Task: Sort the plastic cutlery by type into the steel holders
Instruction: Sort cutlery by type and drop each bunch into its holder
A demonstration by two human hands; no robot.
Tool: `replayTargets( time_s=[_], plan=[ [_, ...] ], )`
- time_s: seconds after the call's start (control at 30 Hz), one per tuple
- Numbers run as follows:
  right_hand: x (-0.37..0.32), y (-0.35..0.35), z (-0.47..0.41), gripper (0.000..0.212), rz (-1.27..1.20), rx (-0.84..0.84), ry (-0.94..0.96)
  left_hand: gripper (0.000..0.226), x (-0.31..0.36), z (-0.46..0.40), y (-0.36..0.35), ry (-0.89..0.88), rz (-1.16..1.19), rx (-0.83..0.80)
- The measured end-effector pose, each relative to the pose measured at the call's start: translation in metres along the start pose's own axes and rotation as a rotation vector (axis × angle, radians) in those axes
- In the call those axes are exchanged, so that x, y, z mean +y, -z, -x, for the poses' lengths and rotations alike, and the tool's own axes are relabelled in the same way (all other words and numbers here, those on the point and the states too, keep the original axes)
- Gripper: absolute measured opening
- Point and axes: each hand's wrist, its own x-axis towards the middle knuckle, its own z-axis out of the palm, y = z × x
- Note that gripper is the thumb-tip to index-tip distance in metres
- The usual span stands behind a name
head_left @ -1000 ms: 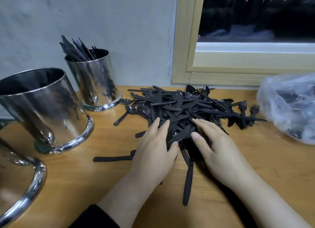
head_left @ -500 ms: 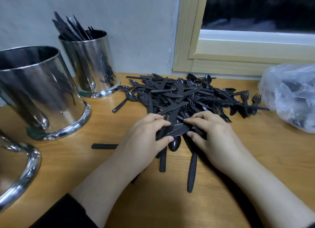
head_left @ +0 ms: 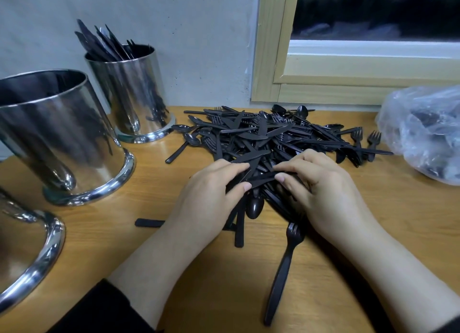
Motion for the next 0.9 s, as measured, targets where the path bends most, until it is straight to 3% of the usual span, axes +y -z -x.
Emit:
replayTargets(
  time_s=[0.2, 0.4, 0.67, 0.9],
  plan=[
    [0.000, 0.003, -0.002, 0.013, -0.059, 0.073, -0.058, 0.044, -0.003, -0.002, 0.001, 0.071, 0.055, 0.061],
    [-0.007, 0.011, -0.001, 0.009, -0.234, 0.122, -0.182, 0.036, 0.001, 0.000, 0.011, 0.097, 0.268, 0.336],
    [-0.011, 0.013, 0.000, 0.015, -0.279, 0.118, -0.260, 0.035, 0.010, 0.002, 0.017, 0.085, 0.265, 0.389],
    [-0.018, 0.014, 0.000, 0.018, -0.335, 0.155, -0.307, 0.033, 0.014, 0.002, 0.018, 0.088, 0.283, 0.309]
  ],
)
